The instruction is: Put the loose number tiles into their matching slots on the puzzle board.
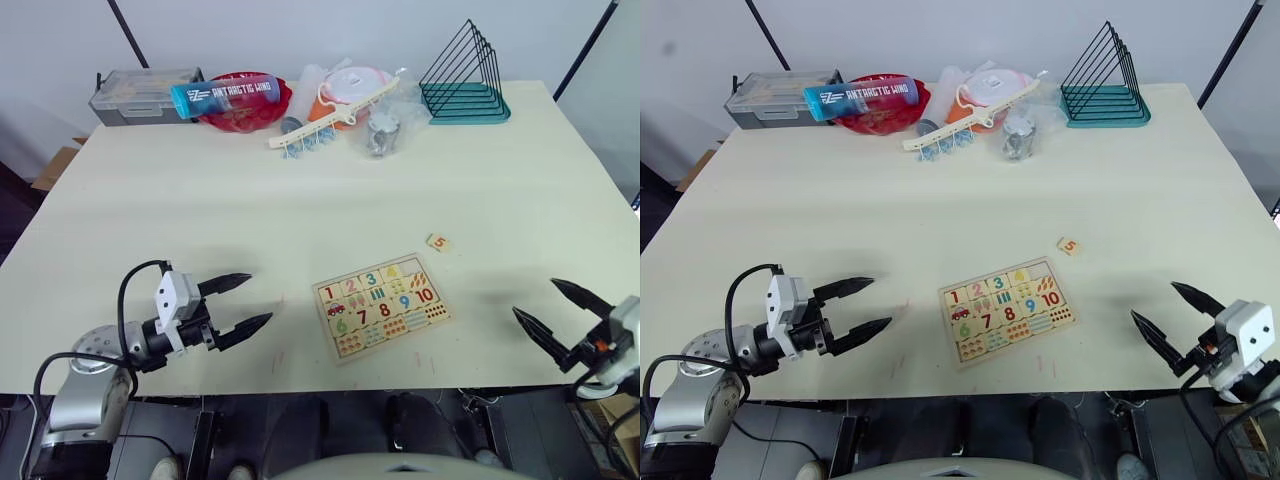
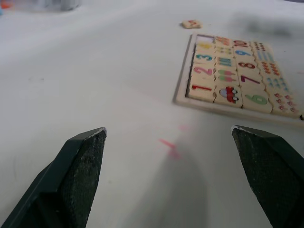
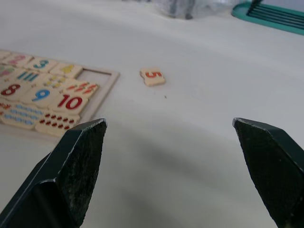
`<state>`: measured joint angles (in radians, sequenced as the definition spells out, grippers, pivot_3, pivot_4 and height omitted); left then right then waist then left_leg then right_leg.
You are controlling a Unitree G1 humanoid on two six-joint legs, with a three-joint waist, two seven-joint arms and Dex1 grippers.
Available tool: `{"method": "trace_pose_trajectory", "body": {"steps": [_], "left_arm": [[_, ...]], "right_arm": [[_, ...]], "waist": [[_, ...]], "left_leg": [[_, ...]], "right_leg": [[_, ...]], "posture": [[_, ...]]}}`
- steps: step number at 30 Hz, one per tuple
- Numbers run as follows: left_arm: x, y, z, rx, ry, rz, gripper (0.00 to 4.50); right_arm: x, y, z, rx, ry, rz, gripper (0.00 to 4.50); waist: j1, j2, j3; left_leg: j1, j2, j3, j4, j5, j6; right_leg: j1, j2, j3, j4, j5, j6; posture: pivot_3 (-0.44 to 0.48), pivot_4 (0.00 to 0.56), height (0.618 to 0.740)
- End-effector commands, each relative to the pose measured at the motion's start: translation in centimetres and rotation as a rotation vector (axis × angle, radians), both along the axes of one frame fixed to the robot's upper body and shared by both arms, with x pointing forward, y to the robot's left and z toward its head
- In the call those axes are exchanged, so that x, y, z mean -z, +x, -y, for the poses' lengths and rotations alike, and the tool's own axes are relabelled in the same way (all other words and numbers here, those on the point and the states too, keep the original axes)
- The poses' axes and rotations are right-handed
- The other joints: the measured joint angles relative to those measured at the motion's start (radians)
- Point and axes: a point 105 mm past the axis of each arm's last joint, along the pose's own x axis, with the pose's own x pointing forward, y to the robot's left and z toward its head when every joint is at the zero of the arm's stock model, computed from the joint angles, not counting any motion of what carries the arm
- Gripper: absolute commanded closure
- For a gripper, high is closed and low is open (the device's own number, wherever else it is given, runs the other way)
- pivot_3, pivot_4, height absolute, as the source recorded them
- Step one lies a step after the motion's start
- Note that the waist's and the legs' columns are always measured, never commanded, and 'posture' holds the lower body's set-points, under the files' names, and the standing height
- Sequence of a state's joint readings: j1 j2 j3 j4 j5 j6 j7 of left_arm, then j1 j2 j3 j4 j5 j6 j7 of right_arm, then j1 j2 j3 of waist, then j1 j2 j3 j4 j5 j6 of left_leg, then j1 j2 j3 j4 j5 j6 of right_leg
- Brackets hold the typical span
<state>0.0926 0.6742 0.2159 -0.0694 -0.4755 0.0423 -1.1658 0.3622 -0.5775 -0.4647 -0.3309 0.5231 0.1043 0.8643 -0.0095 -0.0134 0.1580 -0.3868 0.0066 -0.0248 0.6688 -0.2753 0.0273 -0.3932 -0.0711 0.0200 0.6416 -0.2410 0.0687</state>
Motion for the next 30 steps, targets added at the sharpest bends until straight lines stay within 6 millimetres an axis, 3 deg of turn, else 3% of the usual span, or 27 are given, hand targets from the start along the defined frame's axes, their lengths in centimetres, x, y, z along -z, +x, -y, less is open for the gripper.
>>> {"method": "trace_pose_trajectory", "body": {"steps": [1,11,21,30], "left_arm": [[-1.2,0.1,1.0,0.064,-0.001,0.041,0.00],[-2.3,0.3,3.3,0.266,0.019,0.081,0.00],[-3.5,-0.1,5.2,0.391,0.005,0.105,0.00],[-4.1,-0.4,5.6,0.400,-0.018,0.107,0.00]], "right_arm": [[-1.1,1.1,-0.4,-0.033,-0.007,0.007,0.04],[-2.6,7.3,-3.7,-0.182,-0.093,-0.095,0.04],[-0.3,13.0,-4.9,-0.236,-0.252,-0.271,0.04],[0.6,14.6,-6.4,-0.280,-0.268,-0.339,0.04]], "waist": [[0.000,0.000,0.000],[-0.002,0.000,0.000],[-0.002,0.000,0.000],[-0.004,0.001,0.001]], "left_leg": [[0.000,0.000,0.000,0.000,0.000,0.000],[0.000,-0.001,0.000,0.000,0.000,0.000],[-0.001,-0.001,0.001,0.000,0.000,0.000],[-0.002,-0.001,0.000,0.000,0.000,0.000]], "right_leg": [[0.000,0.000,0.000,0.000,0.000,0.000],[0.000,0.001,0.000,0.000,0.000,0.001],[-0.001,0.000,0.000,0.000,0.001,0.001],[-0.003,0.000,-0.001,0.000,0.001,0.001]], "posture": [[0.000,0.150,0.740],[0.000,0.150,0.740],[0.000,0.150,0.740],[0.000,0.150,0.740]]}}
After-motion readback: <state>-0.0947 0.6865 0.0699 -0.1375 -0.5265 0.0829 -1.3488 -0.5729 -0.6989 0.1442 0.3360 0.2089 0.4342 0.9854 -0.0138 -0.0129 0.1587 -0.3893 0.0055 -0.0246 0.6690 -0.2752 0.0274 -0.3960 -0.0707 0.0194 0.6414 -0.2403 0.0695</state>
